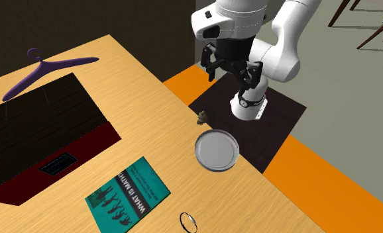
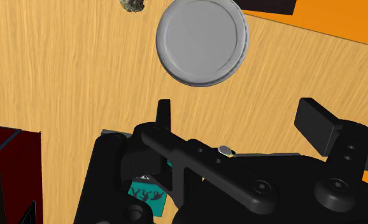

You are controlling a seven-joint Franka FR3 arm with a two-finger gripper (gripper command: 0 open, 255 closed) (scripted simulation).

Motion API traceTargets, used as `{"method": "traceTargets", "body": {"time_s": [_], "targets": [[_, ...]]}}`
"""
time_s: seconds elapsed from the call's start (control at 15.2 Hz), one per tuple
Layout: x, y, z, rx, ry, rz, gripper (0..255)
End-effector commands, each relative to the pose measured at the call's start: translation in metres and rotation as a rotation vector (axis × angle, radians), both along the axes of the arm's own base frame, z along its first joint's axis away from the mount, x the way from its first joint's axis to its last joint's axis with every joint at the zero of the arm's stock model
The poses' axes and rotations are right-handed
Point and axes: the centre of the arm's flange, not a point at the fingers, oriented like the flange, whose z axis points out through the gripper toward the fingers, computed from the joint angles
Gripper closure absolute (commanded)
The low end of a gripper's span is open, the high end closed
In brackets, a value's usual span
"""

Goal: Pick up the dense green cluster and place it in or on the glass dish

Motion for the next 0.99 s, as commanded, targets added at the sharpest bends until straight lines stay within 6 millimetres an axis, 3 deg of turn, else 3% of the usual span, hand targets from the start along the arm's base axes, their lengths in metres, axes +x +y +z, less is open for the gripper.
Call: {"method": "traceTargets", "body": {"time_s": [0.0, 0.92], "targets": [[0.000, 0.000, 0.000, 0.000, 0.000, 0.000, 0], [-0.024, -0.095, -0.166, 0.103, 0.031, 0.019, 0]]}}
